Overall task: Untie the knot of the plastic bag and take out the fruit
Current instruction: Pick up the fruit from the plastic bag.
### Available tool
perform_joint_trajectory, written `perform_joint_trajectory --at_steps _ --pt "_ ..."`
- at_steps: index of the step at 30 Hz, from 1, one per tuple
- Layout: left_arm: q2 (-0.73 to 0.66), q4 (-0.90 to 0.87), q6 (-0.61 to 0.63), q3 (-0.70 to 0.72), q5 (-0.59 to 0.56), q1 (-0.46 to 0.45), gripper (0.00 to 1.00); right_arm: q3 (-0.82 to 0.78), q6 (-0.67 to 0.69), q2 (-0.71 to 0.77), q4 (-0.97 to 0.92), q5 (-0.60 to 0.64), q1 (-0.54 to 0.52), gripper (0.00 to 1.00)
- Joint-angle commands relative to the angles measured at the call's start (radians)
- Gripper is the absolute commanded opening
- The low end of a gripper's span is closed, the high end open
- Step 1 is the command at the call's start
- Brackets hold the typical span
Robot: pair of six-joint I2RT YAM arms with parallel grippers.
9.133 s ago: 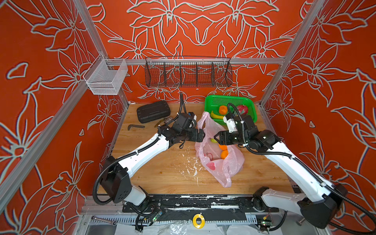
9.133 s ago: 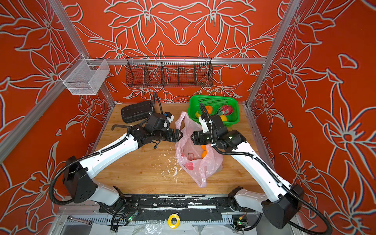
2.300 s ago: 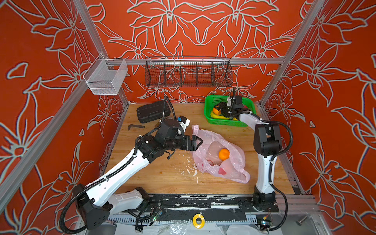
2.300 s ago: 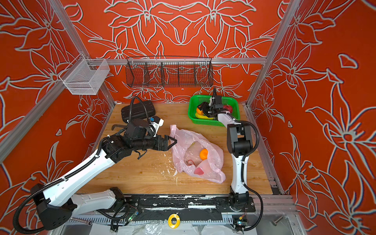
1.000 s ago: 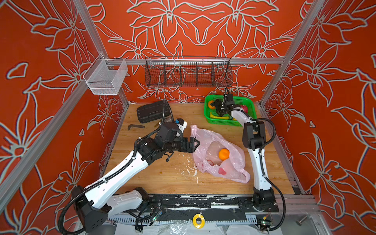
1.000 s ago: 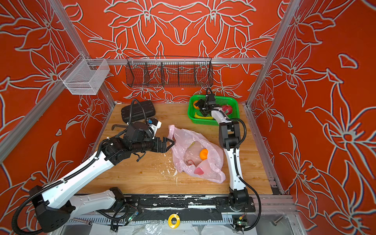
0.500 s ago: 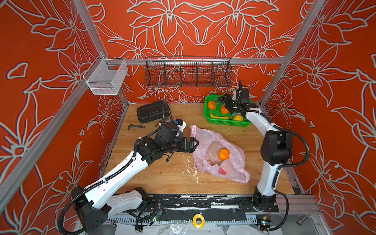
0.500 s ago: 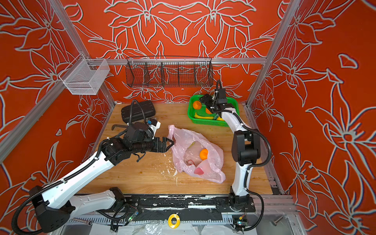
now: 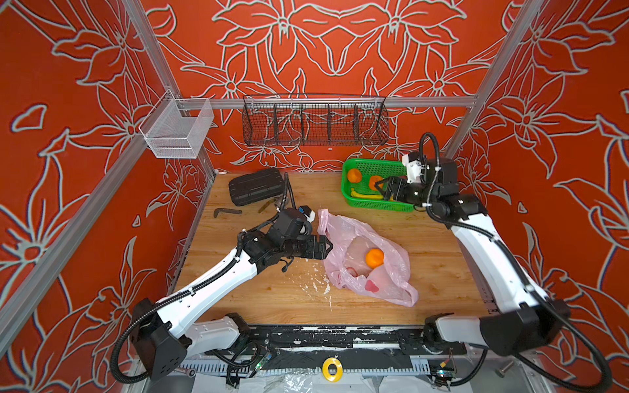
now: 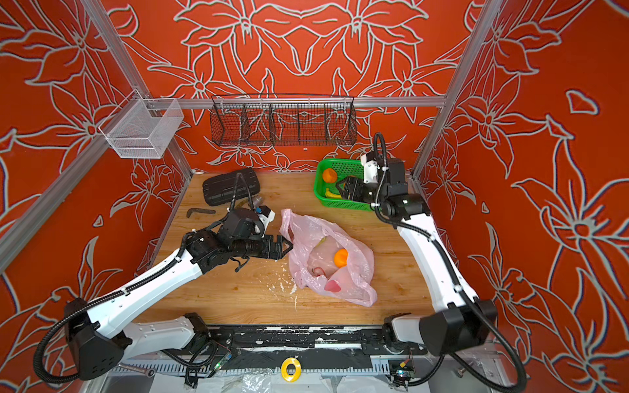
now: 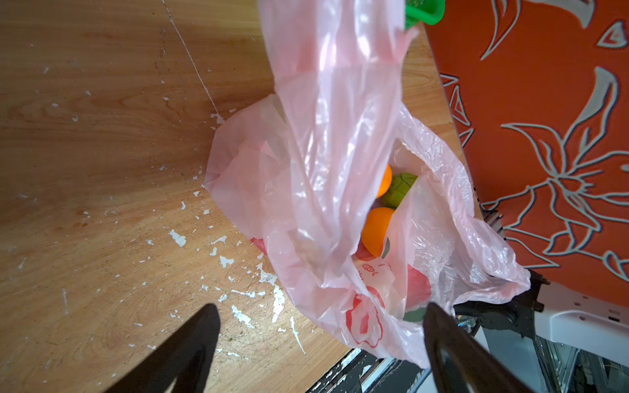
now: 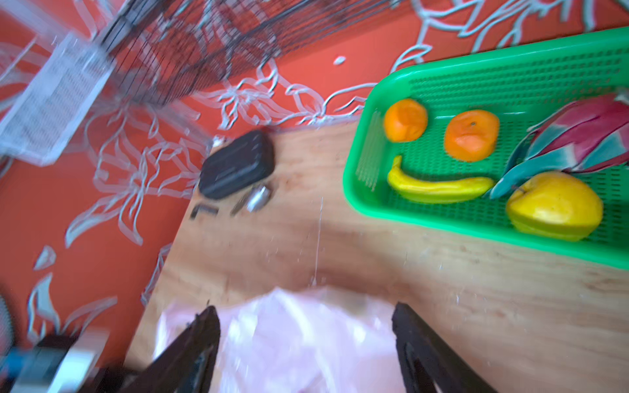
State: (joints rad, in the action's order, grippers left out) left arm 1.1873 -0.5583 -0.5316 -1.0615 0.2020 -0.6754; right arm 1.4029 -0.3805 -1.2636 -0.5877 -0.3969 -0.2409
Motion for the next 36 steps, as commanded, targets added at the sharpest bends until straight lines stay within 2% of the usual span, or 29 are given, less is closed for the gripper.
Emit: perform_joint_trajectory --at_steps 1,7,13,15,20,26,33,36 --pt "0.011 0.029 0.003 0.019 0.046 -0.005 0.91 -0.049 0.095 0.086 -0.163 0.033 -0.087 0.81" --pt "0.072 0.081 -0.046 0.044 0.144 -0.004 0.88 -0.113 0.002 0.137 -0.212 0.075 -0.269 0.74" --pt "0.133 0.118 -0.066 0.054 0.175 -0.009 0.86 -0.267 -0.1 0.134 -0.192 0.337 -0.434 0.67" --pt "0.147 0.119 -0.068 0.066 0.173 -0.01 0.84 -0.326 -0.125 0.122 -0.176 0.374 -0.46 0.66" --pt "0.162 0.13 -0.086 0.112 0.172 -0.013 0.76 -0.427 -0.163 0.067 -0.11 0.356 -0.543 0.64" --pt "0.171 0.166 -0.106 0.187 0.156 -0.018 0.6 -0.554 -0.23 0.028 0.017 0.314 -0.639 0.64" --pt "0.178 0.231 -0.105 0.278 0.136 -0.021 0.55 -0.587 -0.168 -0.025 0.049 0.269 -0.676 0.66" --pt "0.17 0.24 -0.094 0.303 0.119 -0.021 0.52 -0.585 -0.163 -0.006 0.037 0.338 -0.675 0.68"
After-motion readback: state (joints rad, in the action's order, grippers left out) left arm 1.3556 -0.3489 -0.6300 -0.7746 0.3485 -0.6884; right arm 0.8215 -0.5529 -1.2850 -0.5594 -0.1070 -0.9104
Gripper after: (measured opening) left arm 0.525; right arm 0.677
